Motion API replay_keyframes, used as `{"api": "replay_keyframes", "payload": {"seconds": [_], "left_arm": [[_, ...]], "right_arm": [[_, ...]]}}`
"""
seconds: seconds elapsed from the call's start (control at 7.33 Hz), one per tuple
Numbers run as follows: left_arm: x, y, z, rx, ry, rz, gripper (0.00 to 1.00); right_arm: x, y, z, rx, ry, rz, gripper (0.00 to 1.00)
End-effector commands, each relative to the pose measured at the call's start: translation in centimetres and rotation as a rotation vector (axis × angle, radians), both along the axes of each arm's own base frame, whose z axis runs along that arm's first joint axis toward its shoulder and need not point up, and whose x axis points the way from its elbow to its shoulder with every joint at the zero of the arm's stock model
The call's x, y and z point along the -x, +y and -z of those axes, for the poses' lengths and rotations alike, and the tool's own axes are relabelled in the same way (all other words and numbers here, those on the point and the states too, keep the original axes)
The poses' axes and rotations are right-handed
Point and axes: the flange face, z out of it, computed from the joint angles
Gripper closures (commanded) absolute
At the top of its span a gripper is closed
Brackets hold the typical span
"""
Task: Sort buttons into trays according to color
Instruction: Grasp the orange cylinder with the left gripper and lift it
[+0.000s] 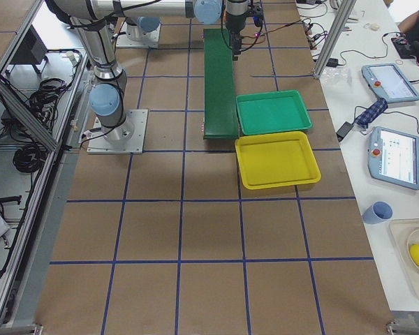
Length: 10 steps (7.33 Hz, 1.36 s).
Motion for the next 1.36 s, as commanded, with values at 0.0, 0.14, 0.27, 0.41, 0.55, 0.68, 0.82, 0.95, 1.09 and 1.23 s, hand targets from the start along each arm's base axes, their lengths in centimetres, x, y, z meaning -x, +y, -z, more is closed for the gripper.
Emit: {"api": "replay_keyframes", "payload": {"seconds": [0.0,0.14,0.27,0.41,0.55,0.68,0.82,0.95,1.09,1.23], "left_arm": [[0.8,-0.8,-4.2,0.001,-0.036,0.004,0.89],[1.9,-1.0,-6.3,-0.023,-0.017,-0.084,0.89],[5.8,-1.1,-7.8,-0.046,-0.003,-0.138,0.91],[9.4,-0.8,-9.0,-0.072,-0.001,-0.215,0.91],[13.2,0.4,-9.5,-0.123,0.003,-0.327,0.95],[18.1,1.7,-9.5,-0.156,0.004,-0.439,0.97],[23.4,2.9,-8.9,-0.193,-0.022,-0.541,0.97],[28.8,3.4,-9.2,-0.201,-0.05,-0.618,0.99],[34.1,3.8,-9.3,-0.207,-0.082,-0.72,1.0],[39.3,4.8,-8.6,-0.216,-0.107,-0.75,1.0]], "right_arm": [[0.0,0.0,0.0,-0.001,0.0,0.002,0.0],[-0.1,0.0,0.0,0.0,0.0,-0.001,0.0],[-0.2,0.0,0.1,-0.001,0.0,-0.004,0.0],[-0.2,0.0,0.2,-0.003,0.0,-0.004,0.0],[-0.2,0.0,0.2,-0.003,0.0,-0.004,0.0],[-0.3,-0.1,0.4,-0.006,-0.003,-0.005,0.0],[-0.3,0.0,0.3,-0.007,-0.001,-0.005,0.0],[-0.3,-0.1,0.4,-0.007,-0.001,-0.005,0.0],[-0.3,-0.1,0.4,-0.009,-0.001,-0.005,0.0],[-0.2,-0.1,0.4,-0.009,-0.001,-0.004,0.0]]}}
